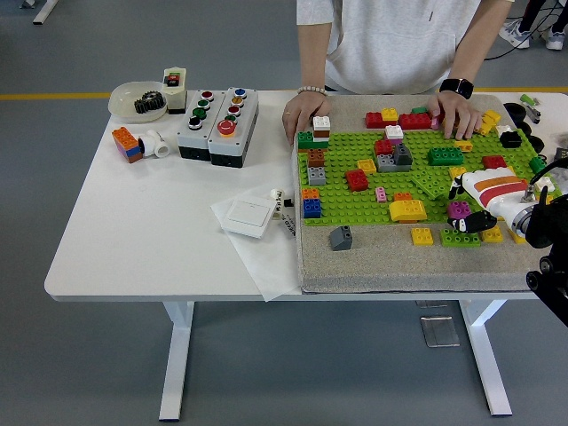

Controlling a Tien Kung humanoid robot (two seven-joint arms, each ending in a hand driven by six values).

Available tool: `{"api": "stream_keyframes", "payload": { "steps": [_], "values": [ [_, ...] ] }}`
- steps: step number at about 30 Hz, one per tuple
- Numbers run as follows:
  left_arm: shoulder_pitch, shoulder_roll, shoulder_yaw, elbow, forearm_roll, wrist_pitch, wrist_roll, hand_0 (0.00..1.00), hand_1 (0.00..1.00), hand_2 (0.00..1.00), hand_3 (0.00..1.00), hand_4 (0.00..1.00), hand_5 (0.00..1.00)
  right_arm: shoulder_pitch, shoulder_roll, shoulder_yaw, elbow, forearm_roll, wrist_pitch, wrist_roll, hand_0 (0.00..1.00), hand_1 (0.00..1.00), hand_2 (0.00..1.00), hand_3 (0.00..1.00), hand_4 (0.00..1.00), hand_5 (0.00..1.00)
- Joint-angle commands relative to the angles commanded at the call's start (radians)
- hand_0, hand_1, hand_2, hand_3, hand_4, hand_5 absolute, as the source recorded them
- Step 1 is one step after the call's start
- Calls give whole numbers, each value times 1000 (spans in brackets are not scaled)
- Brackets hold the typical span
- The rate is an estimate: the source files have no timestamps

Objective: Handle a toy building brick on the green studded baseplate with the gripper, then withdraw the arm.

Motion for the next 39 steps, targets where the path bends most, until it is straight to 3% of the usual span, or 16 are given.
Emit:
{"api": "stream_keyframes", "payload": {
  "steps": [32, 39],
  "values": [
    [1, -1, 5, -4, -1, 1, 0, 795, 801, 782, 620, 648, 651, 11, 8, -10, -47, -42, 1, -1, 529, 559, 608, 555, 798, 303],
    [2, -1, 7, -5, -1, 1, -1, 799, 800, 781, 620, 649, 652, 9, 11, -13, -49, -51, -9, -1, 481, 521, 566, 523, 769, 319]
  ]
}}
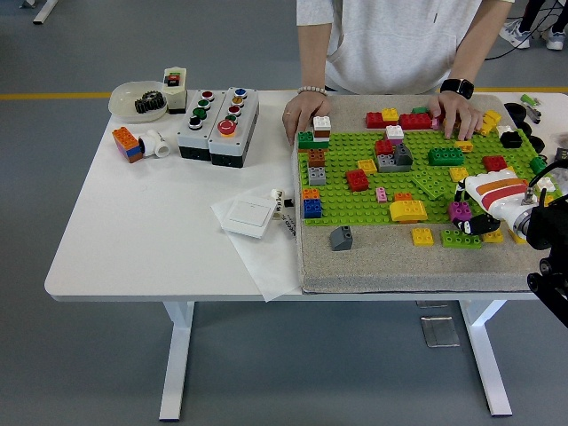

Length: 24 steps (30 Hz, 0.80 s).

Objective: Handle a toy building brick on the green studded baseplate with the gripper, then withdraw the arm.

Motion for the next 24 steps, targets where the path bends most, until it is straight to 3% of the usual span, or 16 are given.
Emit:
{"api": "stream_keyframes", "payload": {
  "steps": [24],
  "values": [
    [-4, 1, 1, 1, -2, 0, -2, 795, 799, 782, 620, 650, 652, 1, -5, 6, 8, -15, -18, -4, 474, 488, 536, 496, 734, 360]
  ]
}}
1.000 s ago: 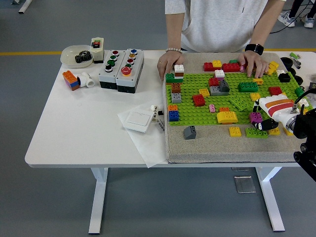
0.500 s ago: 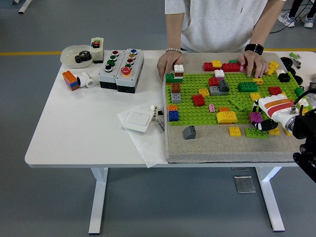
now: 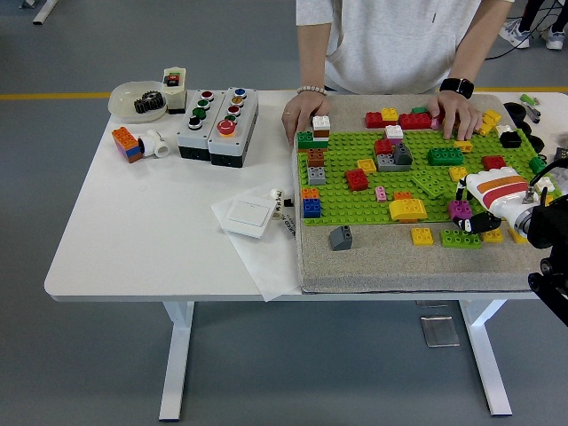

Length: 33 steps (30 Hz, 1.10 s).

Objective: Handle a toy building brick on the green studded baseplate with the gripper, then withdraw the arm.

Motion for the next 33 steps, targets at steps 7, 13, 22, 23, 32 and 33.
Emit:
{"api": "stream_keyframes", "payload": {
  "steps": [7, 13, 22, 23, 32, 33],
  "values": [
    [0, 0, 1, 0, -1, 0, -1, 795, 800, 782, 619, 649, 652, -1, -2, 2, 1, 1, 0, 2, 466, 483, 530, 490, 717, 371],
    [0, 0, 2, 1, -4, 0, -2, 795, 800, 781, 620, 648, 651, -1, -6, 3, 7, 7, -2, 4, 463, 481, 528, 490, 699, 392],
    [0, 0, 4, 1, -9, 1, -4, 793, 799, 781, 620, 649, 651, -2, -10, 10, 19, 14, -5, 3, 460, 480, 526, 493, 681, 414],
    [0, 0, 4, 2, -9, 1, -4, 793, 799, 781, 620, 649, 651, -2, -10, 11, 20, 15, -5, 3, 460, 480, 526, 493, 681, 414],
    [0, 0, 4, 1, -10, 1, -4, 793, 799, 780, 620, 648, 651, -4, -12, 15, 19, 18, 0, 1, 457, 480, 527, 491, 697, 412],
    [0, 0, 4, 1, -9, 1, -4, 793, 799, 780, 620, 648, 651, -5, -12, 15, 18, 18, 1, 0, 457, 480, 527, 491, 697, 412]
  ]
}}
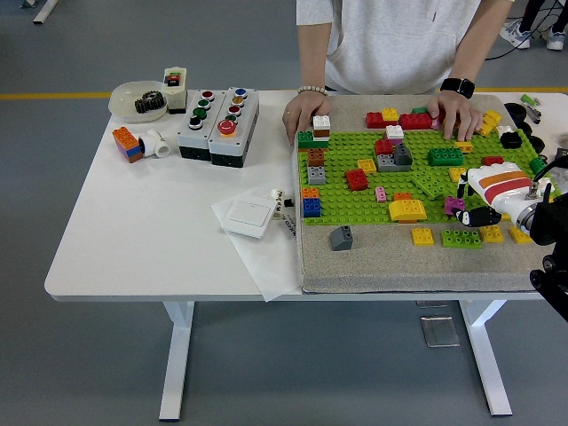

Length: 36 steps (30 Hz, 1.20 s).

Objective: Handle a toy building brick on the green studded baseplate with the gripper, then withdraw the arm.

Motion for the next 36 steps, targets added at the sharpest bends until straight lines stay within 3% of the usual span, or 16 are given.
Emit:
{"api": "stream_keyframes", "payload": {
  "steps": [14, 15, 20, 21, 27, 36],
  "values": [
    [3, -1, -4, 1, 7, -1, 3, 798, 800, 780, 619, 649, 652, -14, -14, 11, 51, 4, 24, 3, 471, 484, 531, 499, 689, 410],
    [4, -1, -4, 1, 7, -1, 3, 797, 799, 780, 619, 647, 650, -15, -16, 13, 59, 2, 27, 4, 468, 495, 553, 517, 770, 319],
    [4, -1, -6, 0, 11, -2, 5, 797, 799, 780, 619, 647, 650, -16, -19, 19, 77, -4, 35, 6, 468, 495, 553, 517, 770, 319],
    [4, -1, -6, 0, 11, -2, 5, 797, 798, 780, 620, 647, 650, -16, -20, 19, 79, -6, 37, 6, 448, 520, 582, 555, 829, 308],
    [4, 0, -5, 0, 9, -2, 4, 797, 799, 780, 620, 647, 650, -14, -19, 20, 72, -12, 59, 3, 462, 543, 608, 575, 854, 329],
    [2, 0, -5, 1, 10, -2, 3, 793, 799, 780, 620, 649, 653, -15, -23, 26, 69, -26, 53, 3, 462, 547, 615, 581, 858, 332]
  ]
}}
